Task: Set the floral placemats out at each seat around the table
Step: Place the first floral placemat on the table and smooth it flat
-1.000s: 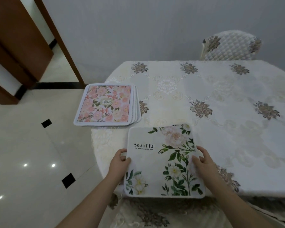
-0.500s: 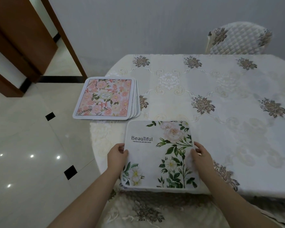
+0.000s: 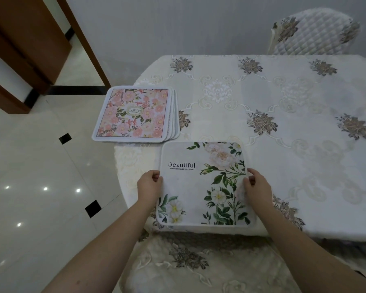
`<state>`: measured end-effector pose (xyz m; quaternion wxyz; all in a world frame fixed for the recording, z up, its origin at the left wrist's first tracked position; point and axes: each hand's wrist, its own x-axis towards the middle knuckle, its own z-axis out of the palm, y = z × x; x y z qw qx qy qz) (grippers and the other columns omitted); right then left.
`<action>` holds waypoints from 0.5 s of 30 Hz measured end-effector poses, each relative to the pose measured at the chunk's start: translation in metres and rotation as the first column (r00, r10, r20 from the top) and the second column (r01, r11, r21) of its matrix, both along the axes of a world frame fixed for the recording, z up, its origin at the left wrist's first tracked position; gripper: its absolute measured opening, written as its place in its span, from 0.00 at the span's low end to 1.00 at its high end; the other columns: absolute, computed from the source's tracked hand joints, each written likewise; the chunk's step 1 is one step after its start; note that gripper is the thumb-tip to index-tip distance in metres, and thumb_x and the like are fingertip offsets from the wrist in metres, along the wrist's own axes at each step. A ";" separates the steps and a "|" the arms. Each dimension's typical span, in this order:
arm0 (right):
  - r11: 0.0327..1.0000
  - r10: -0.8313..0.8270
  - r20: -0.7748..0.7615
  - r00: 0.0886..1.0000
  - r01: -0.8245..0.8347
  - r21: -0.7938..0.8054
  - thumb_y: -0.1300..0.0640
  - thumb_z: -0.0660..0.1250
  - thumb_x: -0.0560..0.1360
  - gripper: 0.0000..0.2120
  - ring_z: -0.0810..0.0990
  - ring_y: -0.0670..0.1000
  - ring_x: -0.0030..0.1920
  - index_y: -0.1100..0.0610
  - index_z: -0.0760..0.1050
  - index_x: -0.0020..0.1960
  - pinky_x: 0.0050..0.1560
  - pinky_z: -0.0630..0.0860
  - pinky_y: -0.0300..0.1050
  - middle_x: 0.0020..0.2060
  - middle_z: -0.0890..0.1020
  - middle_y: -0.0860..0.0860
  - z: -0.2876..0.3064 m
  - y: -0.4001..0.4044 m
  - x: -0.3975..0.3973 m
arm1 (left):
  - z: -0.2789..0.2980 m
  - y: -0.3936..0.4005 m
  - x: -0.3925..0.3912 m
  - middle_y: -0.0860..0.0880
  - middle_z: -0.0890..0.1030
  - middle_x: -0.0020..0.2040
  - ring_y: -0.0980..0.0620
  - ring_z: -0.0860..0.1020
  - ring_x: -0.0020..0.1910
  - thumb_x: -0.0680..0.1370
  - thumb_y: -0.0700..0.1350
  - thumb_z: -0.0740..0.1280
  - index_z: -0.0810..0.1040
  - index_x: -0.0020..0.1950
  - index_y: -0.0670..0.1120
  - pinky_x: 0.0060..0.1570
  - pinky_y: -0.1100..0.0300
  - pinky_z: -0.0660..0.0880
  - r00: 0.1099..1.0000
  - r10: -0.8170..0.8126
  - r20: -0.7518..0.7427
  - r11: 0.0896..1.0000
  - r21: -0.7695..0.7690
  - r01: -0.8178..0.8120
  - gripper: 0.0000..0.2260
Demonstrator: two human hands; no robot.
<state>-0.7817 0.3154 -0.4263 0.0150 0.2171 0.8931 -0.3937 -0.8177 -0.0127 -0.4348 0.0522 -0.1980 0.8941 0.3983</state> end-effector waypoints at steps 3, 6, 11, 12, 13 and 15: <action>0.996 0.059 0.000 0.998 -0.058 0.068 0.57 0.62 0.82 0.19 0.74 0.50 0.46 0.56 0.70 0.72 0.49 0.69 0.44 0.48 0.75 0.52 -0.003 0.003 0.001 | -0.001 0.000 -0.001 0.46 0.82 0.52 0.53 0.76 0.47 0.80 0.41 0.68 0.80 0.62 0.41 0.52 0.62 0.71 1.000 -0.019 0.000 1.000 -0.012 0.019 0.12; 0.992 0.083 0.000 0.997 -0.083 0.093 0.58 0.62 0.82 0.19 0.73 0.50 0.47 0.57 0.70 0.72 0.50 0.68 0.42 0.49 0.72 0.51 -0.005 0.004 0.002 | 0.000 0.001 -0.002 0.47 0.81 0.50 0.52 0.76 0.47 0.80 0.41 0.68 0.79 0.62 0.41 0.51 0.61 0.71 1.000 -0.026 -0.003 0.999 -0.020 0.026 0.12; 0.991 0.084 0.006 0.996 -0.084 0.102 0.58 0.62 0.82 0.19 0.72 0.49 0.47 0.58 0.70 0.73 0.51 0.67 0.42 0.50 0.71 0.50 -0.009 0.005 0.002 | 0.002 0.002 0.000 0.47 0.81 0.51 0.52 0.76 0.45 0.80 0.39 0.67 0.79 0.63 0.41 0.50 0.61 0.70 0.997 -0.073 -0.024 0.997 -0.031 0.072 0.12; 0.991 0.086 0.001 0.996 -0.086 0.102 0.58 0.62 0.82 0.20 0.72 0.49 0.47 0.58 0.69 0.73 0.51 0.67 0.42 0.50 0.71 0.49 -0.010 0.005 0.002 | 0.002 0.002 0.000 0.47 0.80 0.50 0.52 0.76 0.45 0.79 0.39 0.67 0.79 0.63 0.42 0.49 0.61 0.70 0.996 -0.081 -0.028 0.996 -0.031 0.080 0.12; 0.991 0.089 -0.003 0.996 -0.089 0.103 0.58 0.62 0.82 0.20 0.72 0.49 0.47 0.58 0.69 0.73 0.51 0.67 0.42 0.50 0.71 0.50 -0.010 0.005 0.003 | 0.002 0.003 0.000 0.47 0.80 0.50 0.52 0.76 0.44 0.79 0.38 0.67 0.79 0.63 0.42 0.48 0.61 0.70 0.996 -0.083 -0.031 0.996 -0.031 0.082 0.13; 0.989 0.094 -0.015 0.995 -0.091 0.118 0.59 0.63 0.81 0.20 0.74 0.51 0.49 0.58 0.70 0.73 0.53 0.70 0.45 0.51 0.72 0.52 -0.011 0.005 0.004 | 0.003 0.004 -0.001 0.46 0.79 0.51 0.51 0.76 0.45 0.79 0.38 0.67 0.79 0.63 0.41 0.49 0.59 0.72 0.996 -0.084 -0.037 0.996 -0.037 0.083 0.13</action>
